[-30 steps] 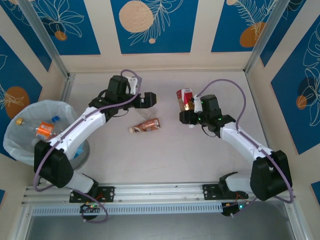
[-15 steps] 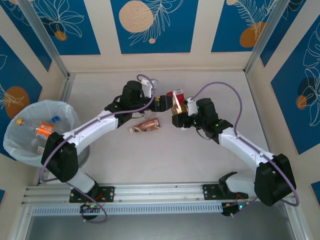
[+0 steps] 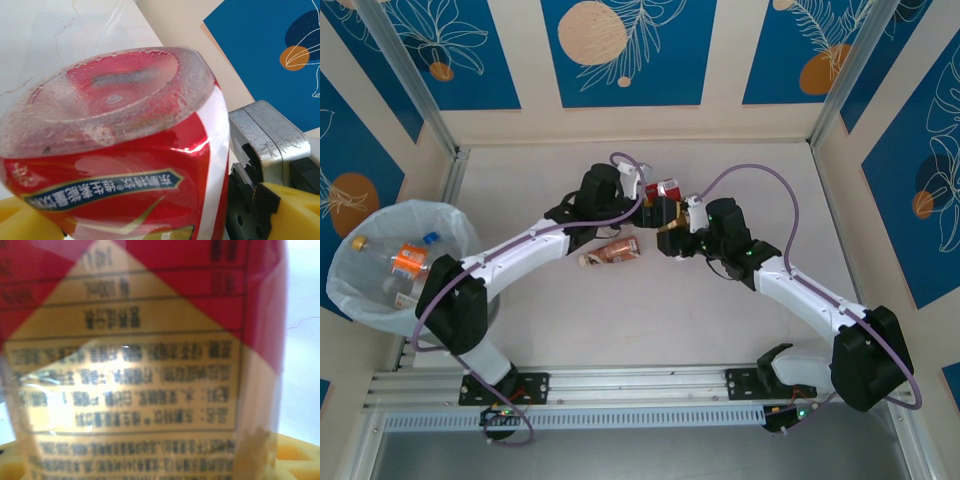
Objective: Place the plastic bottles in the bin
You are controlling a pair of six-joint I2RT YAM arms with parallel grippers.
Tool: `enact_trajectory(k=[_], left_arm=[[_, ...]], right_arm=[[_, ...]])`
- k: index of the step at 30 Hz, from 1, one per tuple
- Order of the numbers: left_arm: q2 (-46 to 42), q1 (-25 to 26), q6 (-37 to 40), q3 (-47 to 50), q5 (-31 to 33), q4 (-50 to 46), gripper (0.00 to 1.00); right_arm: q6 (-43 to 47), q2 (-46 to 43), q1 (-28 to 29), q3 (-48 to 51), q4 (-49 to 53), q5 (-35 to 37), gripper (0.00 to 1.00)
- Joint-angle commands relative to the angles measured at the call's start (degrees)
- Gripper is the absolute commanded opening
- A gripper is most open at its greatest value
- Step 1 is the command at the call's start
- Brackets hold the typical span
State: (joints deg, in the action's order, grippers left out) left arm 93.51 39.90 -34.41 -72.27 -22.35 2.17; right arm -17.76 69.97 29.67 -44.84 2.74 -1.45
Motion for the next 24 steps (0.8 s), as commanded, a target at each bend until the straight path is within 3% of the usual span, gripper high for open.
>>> enact_trajectory(k=[1, 6, 16, 24], left_arm=[[1.2, 0.6, -1.3, -1.8, 6.5, 1.4, 0.90], [0.7, 0.5, -4.1, 0.4, 9.6, 6.7, 0.89], [3.9, -0.3, -4.2, -2.0, 4.4, 7.6, 0.82], [5.1, -0.3, -3.8, -2.9, 3.2, 7.5, 0.62]], right_arm=[[0.7, -0.4, 1.5, -0.4, -2.5, -1.7, 0.50], [-0.4, -0.8, 1.6, 0.0, -3.9, -3.1, 0.50], [-1.0, -0.8, 1.9, 0.6, -7.2, -6.5, 0.50], [0.1, -0.1, 2.5, -0.1, -7.4, -5.4, 0.51]])
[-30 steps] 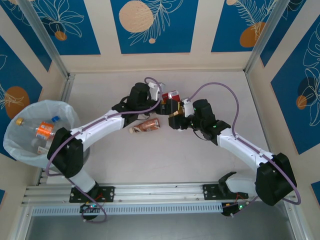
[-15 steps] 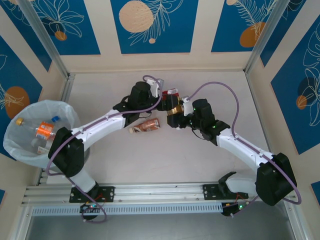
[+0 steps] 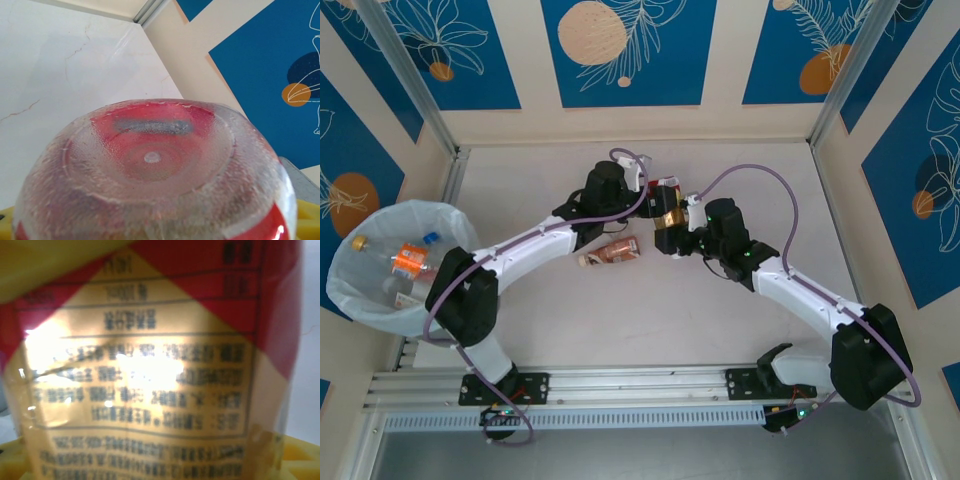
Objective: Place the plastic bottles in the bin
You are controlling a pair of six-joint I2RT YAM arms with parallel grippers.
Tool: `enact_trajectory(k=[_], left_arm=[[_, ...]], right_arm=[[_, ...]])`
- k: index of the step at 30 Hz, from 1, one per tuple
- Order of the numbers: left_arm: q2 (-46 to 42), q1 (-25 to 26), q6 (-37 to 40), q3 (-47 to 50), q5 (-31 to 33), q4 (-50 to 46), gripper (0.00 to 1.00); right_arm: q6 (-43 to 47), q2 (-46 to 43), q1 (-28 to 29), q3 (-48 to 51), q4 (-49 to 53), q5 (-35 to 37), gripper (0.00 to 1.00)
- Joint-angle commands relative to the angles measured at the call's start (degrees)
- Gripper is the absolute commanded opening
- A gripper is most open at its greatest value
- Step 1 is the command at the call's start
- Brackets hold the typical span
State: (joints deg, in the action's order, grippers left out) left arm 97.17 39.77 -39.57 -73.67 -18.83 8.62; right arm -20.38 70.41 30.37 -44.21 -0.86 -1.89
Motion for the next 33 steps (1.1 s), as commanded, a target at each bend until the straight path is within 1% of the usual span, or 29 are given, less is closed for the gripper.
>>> enact_trajectory(k=[1, 4, 8, 11, 15, 18, 22, 24, 30, 33], left_arm=[[1.3, -0.2, 1.4, -1.6, -0.4, 1.0, 0.61], [0.7, -0.2, 1.8, -1.3, -0.2, 1.0, 0.60], [-0.4, -0.4, 2.3, -0.8, 1.1, 0.6, 0.60], [-1.3, -0.8, 2.5, -0.2, 1.3, 1.0, 0.59], [-2.0, -1.3, 2.5, 0.5, 1.7, 1.1, 0.58], [-2.3, -1.7, 2.5, 0.6, 2.1, 0.9, 0.58], [-2.6, -2.1, 2.7, 0.4, 2.2, 0.0, 0.58], [-3.0, -2.4, 3.1, 0.4, 2.5, -0.9, 0.58], [-6.0, -3.3, 3.6, 1.7, 5.3, -3.2, 0.57], [-7.8, -3.4, 4.4, 2.2, 7.1, -4.8, 0.57]], right_arm=[[2.5, -0.5, 1.8, -0.7, -3.6, -4.4, 0.53], [1.7, -0.2, 1.6, -0.7, -3.4, -3.9, 0.58], [0.2, -0.5, 1.4, 0.2, -5.1, -3.1, 0.68], [0.4, -1.3, 1.1, 0.8, -6.0, -3.9, 0.74], [1.0, -2.6, 0.9, 1.7, -6.2, -4.1, 0.90], [1.0, -4.1, 0.6, 2.7, -6.8, -2.8, 0.95], [2.2, -6.4, -0.2, 3.3, -6.0, -3.2, 1.00], [3.6, -7.9, -0.5, 3.1, -4.6, -2.5, 1.00], [5.6, -12.3, -2.0, 3.8, -1.6, 2.7, 0.99], [3.3, -13.9, -2.8, 4.4, -1.4, 6.5, 1.00]])
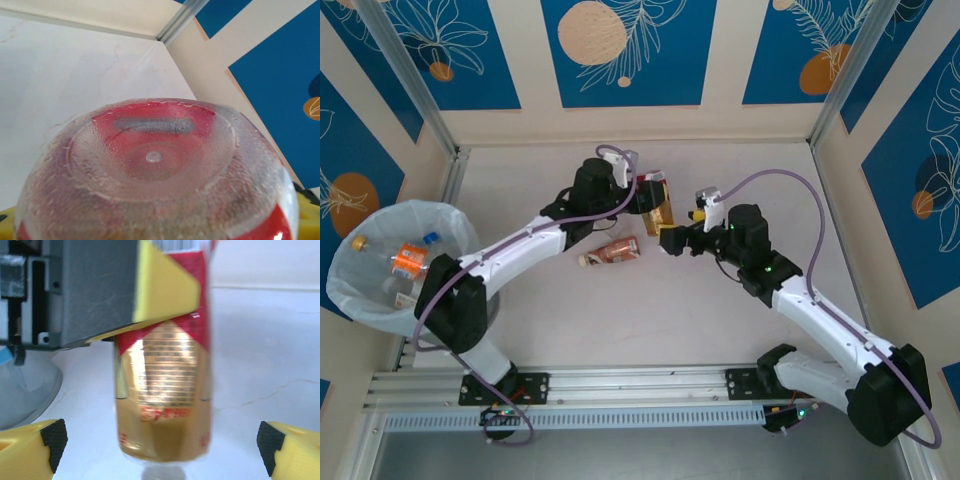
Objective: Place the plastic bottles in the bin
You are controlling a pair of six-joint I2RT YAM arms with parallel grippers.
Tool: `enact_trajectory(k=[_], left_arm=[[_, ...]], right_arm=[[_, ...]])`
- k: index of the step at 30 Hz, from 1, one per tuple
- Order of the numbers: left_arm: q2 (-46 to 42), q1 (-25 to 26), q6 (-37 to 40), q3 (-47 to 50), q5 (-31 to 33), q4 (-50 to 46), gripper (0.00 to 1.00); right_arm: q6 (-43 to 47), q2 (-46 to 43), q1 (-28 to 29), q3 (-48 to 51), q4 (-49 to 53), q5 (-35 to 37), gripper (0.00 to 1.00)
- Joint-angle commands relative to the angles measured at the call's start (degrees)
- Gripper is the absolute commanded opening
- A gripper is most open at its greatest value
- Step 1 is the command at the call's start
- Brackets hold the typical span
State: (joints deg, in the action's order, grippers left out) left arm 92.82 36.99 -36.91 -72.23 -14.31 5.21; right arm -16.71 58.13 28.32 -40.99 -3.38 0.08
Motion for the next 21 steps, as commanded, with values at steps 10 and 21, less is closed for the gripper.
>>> enact_trajectory(k=[10, 21], left_arm=[[-7.7, -1.8, 3.9, 1.9, 5.5, -5.0, 0.56], [-13.6, -1.7, 13.1, -2.1, 8.3, -17.6, 0.54]], right_arm=[[-6.8, -3.4, -2.5, 1.9, 3.6, 14.2, 0.99], [-12.1, -1.8, -5.0, 1.3, 9.0, 17.3, 1.00]])
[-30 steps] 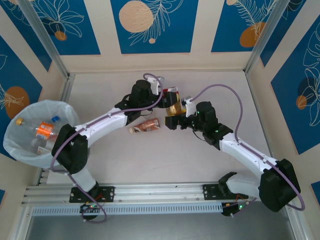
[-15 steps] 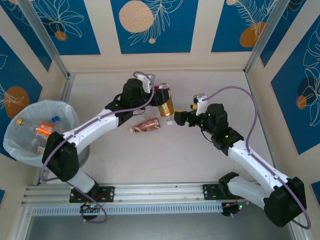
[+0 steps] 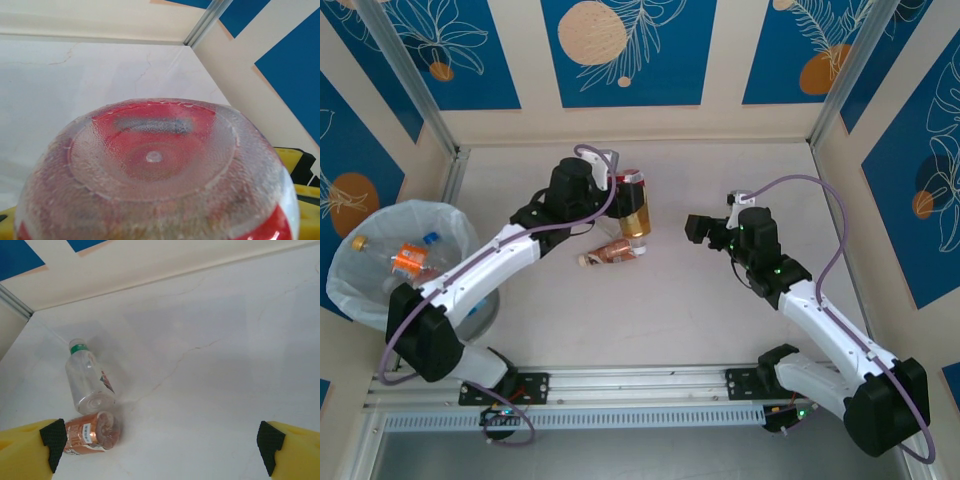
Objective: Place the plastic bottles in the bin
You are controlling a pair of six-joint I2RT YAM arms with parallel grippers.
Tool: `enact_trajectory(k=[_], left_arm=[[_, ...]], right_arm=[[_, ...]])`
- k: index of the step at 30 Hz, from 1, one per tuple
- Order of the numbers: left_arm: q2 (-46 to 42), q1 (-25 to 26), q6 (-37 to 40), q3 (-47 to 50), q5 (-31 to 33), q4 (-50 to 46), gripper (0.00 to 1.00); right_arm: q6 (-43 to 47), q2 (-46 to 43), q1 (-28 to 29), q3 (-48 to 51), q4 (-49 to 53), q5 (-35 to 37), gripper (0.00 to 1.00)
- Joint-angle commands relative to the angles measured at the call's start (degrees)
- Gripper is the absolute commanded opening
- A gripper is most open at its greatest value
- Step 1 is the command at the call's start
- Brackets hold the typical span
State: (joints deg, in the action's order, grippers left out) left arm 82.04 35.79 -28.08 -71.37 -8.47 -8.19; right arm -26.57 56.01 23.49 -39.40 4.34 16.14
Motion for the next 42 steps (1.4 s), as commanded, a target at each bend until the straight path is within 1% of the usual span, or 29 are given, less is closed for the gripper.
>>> enact_trajectory(k=[1, 5, 9, 10, 12, 16, 21, 25, 30, 33, 37, 42], left_arm=[[-3.2, -0.5, 5.0, -3.1, 3.4, -5.2, 0.54], [-5.5, -0.5, 6.7, -3.6, 8.2, -8.3, 0.54], [-8.4, -0.5, 8.2, -5.9, 9.5, -12.2, 0.54], [-9.2, -0.5, 9.0, -6.7, 10.7, -13.3, 0.54], [-10.9, -0.5, 11.0, -7.9, 14.9, -15.2, 0.54], [-12.2, -0.5, 15.1, -11.5, 26.2, -20.2, 0.54], [-13.4, -0.5, 18.7, -13.7, 33.2, -21.6, 0.54], [-13.9, -0.5, 20.8, -15.6, 37.6, -22.9, 0.54], [-13.8, -0.5, 24.0, -18.9, 46.6, -26.3, 0.53], [-14.3, -0.5, 25.9, -20.4, 50.8, -27.4, 0.53], [-16.0, -0.5, 27.6, -20.6, 56.3, -28.0, 0.52], [-17.3, -0.6, 29.0, -20.9, 65.1, -30.9, 0.52]], right_arm=[[-2.4, 0.6, -0.2, -0.5, 1.5, 1.3, 1.00], [-3.1, 1.7, -0.2, -1.5, 2.1, 1.3, 1.00], [-3.1, 2.3, -0.2, -2.3, 2.5, 1.2, 1.00], [-3.1, 2.4, -0.2, -2.4, 2.6, 1.2, 1.00], [-3.4, 2.6, -0.2, -2.4, 2.5, 1.3, 1.00], [-4.4, 2.7, -0.2, -1.4, 0.2, 1.5, 1.00], [-5.1, 4.0, -0.3, -1.6, -2.1, 1.6, 0.99], [-5.2, 5.9, -0.2, -3.2, -1.5, 0.3, 0.99], [-5.7, 7.5, -0.1, -3.9, -1.6, -0.5, 0.99], [-5.9, 8.3, 0.0, -4.2, -1.9, -0.7, 0.99], [-5.9, 9.4, 0.0, -4.8, -2.0, -1.1, 0.99], [-6.0, 11.0, 0.0, -5.4, -2.4, -1.6, 0.99]])
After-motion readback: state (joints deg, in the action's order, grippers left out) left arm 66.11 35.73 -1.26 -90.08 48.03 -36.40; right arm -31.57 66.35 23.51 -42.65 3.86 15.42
